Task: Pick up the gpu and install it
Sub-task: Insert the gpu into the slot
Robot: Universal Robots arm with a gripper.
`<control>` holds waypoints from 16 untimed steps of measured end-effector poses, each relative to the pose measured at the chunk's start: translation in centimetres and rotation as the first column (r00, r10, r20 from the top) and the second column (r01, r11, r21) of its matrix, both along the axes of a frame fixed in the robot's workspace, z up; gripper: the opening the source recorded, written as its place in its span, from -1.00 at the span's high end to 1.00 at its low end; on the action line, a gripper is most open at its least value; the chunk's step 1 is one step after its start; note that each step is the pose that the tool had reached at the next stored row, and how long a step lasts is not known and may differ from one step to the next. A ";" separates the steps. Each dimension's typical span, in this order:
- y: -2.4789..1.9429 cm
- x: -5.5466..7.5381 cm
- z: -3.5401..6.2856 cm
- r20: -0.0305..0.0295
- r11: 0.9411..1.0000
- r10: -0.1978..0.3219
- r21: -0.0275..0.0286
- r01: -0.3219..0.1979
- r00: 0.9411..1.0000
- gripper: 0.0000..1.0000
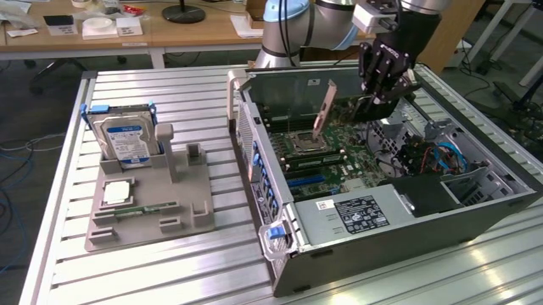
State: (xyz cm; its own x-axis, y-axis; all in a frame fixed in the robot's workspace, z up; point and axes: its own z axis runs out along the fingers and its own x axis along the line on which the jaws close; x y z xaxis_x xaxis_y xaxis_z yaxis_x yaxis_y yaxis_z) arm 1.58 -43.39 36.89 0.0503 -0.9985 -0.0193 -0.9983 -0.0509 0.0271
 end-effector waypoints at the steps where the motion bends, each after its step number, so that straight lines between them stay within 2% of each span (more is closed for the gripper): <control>1: 0.00 -0.1 -0.01 0.002 1.000 0.000 0.000 0.000 1.000 0.47; 16: -0.10 -0.2 -0.09 0.002 1.000 -0.015 0.000 0.015 1.000 0.47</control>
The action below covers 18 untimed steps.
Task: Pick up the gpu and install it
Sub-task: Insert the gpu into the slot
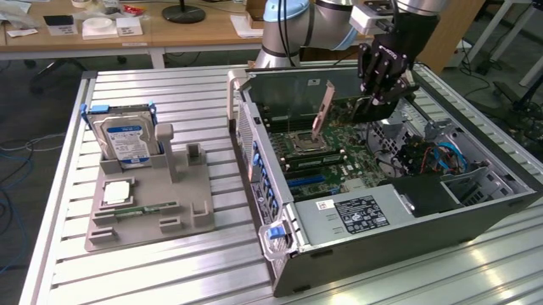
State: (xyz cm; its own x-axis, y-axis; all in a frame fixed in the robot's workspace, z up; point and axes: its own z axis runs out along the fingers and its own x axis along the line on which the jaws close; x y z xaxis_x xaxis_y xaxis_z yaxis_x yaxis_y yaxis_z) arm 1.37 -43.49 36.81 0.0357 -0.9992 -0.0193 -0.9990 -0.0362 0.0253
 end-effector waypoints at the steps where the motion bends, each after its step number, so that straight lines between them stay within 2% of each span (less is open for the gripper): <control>1: -0.01 0.0 0.00 0.000 1.000 0.000 0.000 0.000 1.000 0.47; 18: -0.02 0.0 -0.37 0.000 1.000 0.000 0.000 0.000 1.000 0.47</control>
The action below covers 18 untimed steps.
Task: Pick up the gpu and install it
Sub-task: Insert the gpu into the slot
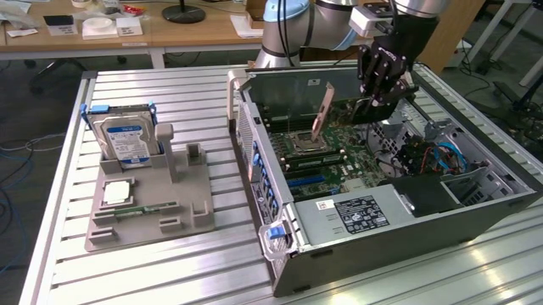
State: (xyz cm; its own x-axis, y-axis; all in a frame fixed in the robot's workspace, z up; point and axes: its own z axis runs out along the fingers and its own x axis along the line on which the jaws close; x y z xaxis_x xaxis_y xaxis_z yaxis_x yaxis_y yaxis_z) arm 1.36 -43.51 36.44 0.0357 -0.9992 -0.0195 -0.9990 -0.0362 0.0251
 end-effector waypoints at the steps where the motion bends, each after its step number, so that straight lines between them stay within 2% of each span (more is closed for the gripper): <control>1: 0.00 0.0 -0.09 0.000 1.000 0.000 0.000 0.000 1.000 0.47; 18: 0.00 0.0 -0.40 0.000 1.000 0.000 0.000 0.000 1.000 0.47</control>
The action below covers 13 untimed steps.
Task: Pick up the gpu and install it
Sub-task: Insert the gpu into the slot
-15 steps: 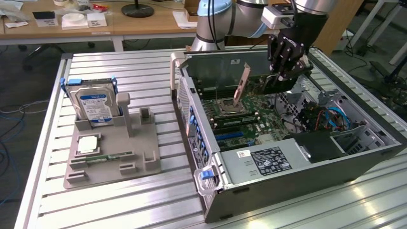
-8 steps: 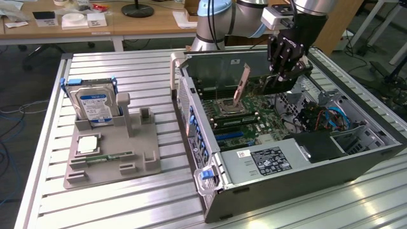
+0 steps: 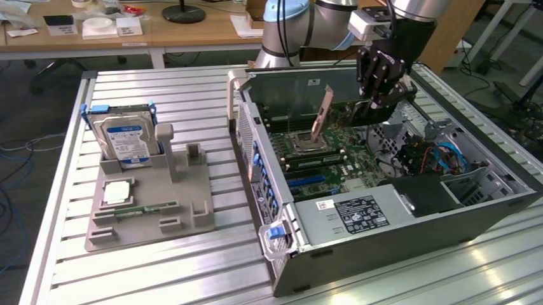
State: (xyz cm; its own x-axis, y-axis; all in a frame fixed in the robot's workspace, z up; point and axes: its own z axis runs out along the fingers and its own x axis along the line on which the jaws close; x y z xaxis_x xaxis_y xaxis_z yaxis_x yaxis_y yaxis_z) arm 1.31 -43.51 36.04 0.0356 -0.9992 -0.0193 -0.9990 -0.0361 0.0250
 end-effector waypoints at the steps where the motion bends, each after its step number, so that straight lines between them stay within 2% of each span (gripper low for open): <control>1: 0.00 0.0 -0.01 0.000 1.000 0.000 0.000 0.000 1.000 0.47; 13: 0.02 -0.1 -0.02 0.000 1.000 0.000 0.000 0.000 1.000 0.47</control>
